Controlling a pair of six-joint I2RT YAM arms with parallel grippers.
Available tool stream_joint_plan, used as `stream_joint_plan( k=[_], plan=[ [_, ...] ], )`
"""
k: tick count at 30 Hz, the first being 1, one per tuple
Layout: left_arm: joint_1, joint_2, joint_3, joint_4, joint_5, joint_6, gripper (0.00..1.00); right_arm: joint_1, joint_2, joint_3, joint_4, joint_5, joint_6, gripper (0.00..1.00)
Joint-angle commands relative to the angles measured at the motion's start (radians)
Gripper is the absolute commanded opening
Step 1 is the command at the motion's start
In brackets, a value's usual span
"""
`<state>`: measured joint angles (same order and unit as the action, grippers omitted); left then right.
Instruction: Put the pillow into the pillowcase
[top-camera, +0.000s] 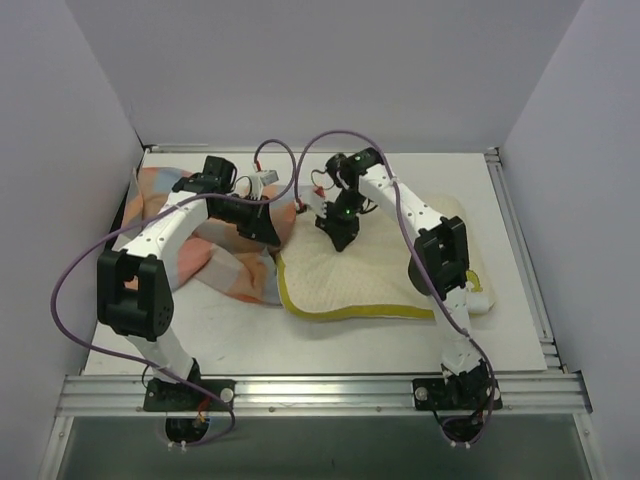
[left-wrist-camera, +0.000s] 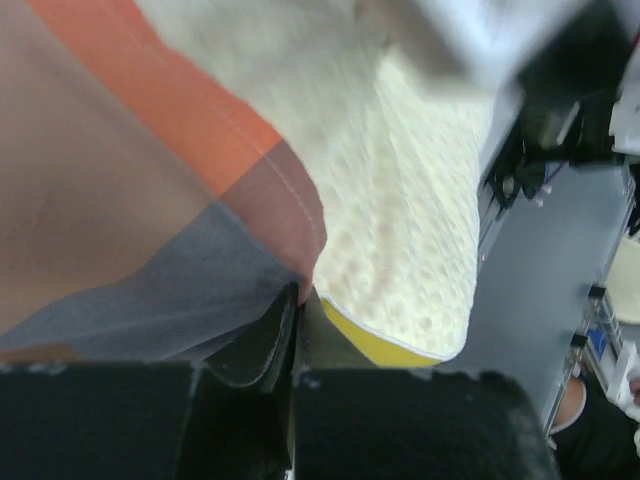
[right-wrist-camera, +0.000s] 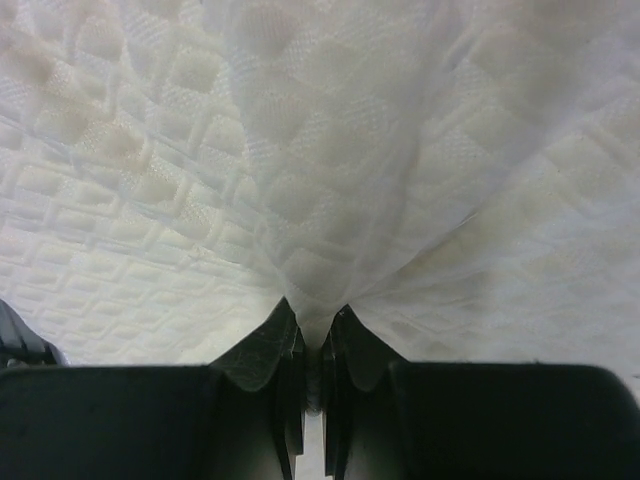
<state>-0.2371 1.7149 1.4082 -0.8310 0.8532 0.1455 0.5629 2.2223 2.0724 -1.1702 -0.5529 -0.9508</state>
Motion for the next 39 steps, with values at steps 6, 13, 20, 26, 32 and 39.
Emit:
stream_joint_plan(
  k=[6, 13, 20, 26, 32, 39],
  plan=[
    [-0.008, -0.067, -0.029, -0.174, 0.138, 0.200, 0.04, -0.100, -0.030, 0.083, 0.251, -0.108, 0.292, 0.00],
    [0.015, -0.008, 0.086, -0.272, 0.161, 0.282, 0.09, -0.052, 0.052, -0.012, 0.493, 0.104, 0.498, 0.00],
    [0.035, 0.002, 0.091, -0.454, 0.219, 0.477, 0.09, -0.055, 0.083, 0.015, 0.603, 0.200, 0.736, 0.00],
    [0.042, 0.064, 0.135, -0.739, 0.234, 0.761, 0.08, -0.097, -0.021, 0.009, 0.635, 0.157, 1.024, 0.00],
    [0.032, 0.058, 0.140, -0.747, 0.248, 0.795, 0.13, -0.086, -0.052, -0.004, 0.652, 0.183, 1.244, 0.00],
    [-0.057, -0.020, 0.169, -0.743, 0.274, 0.744, 0.17, -0.061, 0.063, 0.018, 0.690, 0.336, 1.380, 0.00]
  ],
)
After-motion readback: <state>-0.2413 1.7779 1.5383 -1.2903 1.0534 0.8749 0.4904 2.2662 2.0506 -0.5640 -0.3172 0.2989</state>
